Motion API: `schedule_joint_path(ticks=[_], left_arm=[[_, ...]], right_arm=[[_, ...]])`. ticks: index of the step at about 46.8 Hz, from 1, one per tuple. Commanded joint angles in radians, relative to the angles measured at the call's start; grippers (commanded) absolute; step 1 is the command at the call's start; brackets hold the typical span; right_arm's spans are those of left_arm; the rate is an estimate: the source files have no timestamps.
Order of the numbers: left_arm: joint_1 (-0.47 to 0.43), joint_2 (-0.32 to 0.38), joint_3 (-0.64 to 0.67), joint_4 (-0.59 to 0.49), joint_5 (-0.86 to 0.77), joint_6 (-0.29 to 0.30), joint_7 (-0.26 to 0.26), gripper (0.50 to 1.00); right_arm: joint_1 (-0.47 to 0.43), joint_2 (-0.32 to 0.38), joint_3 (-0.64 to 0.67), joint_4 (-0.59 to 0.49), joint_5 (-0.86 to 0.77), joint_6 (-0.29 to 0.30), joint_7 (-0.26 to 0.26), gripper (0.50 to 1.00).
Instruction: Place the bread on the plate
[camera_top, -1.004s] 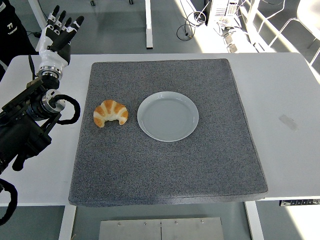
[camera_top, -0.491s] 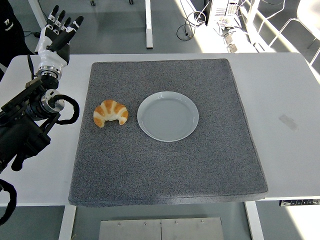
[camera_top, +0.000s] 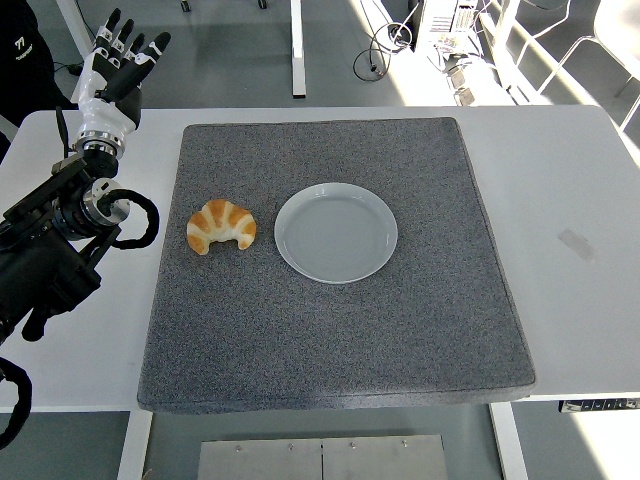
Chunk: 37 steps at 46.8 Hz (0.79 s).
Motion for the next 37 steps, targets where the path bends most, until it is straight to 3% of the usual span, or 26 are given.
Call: schedule_joint_path(ticks=[1, 7, 12, 23, 33, 37], left_arm=[[0.002, 0.001, 0.0, -0.003, 0.0, -0.001, -0.001, 0.974], [-0.001, 0.01, 0.004, -0.004, 0.0, -0.006, 0.004, 0.974], [-0.003, 0.014, 0.018, -0.008, 0.003, -0.047, 0.007, 0.972], [-0.087, 0.066, 0.247, -0.012, 0.003, -0.052, 0.018, 0.955], [-0.176, 0.165, 0.403, -0.099, 0.003, -0.038, 0.107, 0.939], [-0.205, 0.211, 0.455, -0.167, 0.003, -0.001, 0.125, 0.939]], right_arm=[[0.0, 0.0, -0.001, 0.0, 0.0, 0.0, 0.0, 1.0], [0.0, 0.0, 0.001, 0.0, 0.0, 0.0, 0.0, 1.0], [0.0, 0.0, 0.001, 0.0, 0.0, 0.0, 0.0, 1.0], [0.0, 0.0, 0.001, 0.0, 0.0, 0.0, 0.0, 1.0], [0.0, 0.0, -0.001, 0.0, 0.0, 0.0, 0.0, 1.0], [0.0, 0.0, -0.001, 0.0, 0.0, 0.0, 0.0, 1.0]])
